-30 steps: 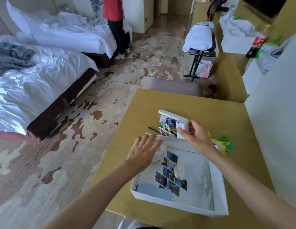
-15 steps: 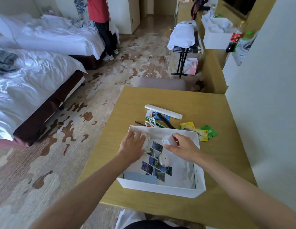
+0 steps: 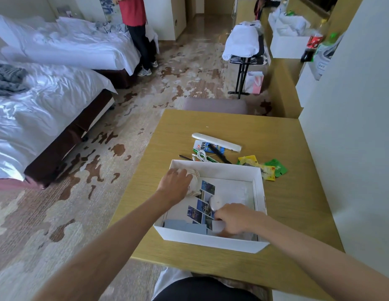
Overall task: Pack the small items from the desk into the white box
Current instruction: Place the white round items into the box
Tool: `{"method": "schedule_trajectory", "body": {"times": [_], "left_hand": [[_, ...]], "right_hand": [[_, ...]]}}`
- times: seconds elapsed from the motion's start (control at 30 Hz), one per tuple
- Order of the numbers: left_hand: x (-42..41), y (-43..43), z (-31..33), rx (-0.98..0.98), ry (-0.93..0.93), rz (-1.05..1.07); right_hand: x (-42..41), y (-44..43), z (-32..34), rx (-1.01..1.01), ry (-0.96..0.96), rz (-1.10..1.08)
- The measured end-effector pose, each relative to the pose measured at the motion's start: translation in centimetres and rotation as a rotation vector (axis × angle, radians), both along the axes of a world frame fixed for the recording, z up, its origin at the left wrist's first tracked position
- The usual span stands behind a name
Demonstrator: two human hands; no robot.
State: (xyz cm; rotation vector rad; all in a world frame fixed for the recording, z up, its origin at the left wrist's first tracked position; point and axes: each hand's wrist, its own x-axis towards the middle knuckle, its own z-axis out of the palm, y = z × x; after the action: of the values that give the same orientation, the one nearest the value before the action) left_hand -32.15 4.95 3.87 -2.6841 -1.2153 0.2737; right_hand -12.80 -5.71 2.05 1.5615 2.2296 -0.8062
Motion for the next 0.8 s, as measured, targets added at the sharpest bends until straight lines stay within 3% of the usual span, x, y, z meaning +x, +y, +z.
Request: {"method": "schedule_trajectory", "body": {"times": [0.33,0.63,0.8], "left_hand": [[-2.0,-1.7,1.5,0.004,-0.451,0.069],[-1.0,2.9,2.6,-0.094,-0.746,0.248],[-1.2,6.4,1.7,-0.178,-0.818,0.326]], "right_hand": [[0.0,0.3,-0.2,-0.243,0.383,-0.242],[4.5,7.0,6.3,0.222,0.595,-0.519],[5.0,11.4,5.6,0.273,0.602,-0.567]]}}
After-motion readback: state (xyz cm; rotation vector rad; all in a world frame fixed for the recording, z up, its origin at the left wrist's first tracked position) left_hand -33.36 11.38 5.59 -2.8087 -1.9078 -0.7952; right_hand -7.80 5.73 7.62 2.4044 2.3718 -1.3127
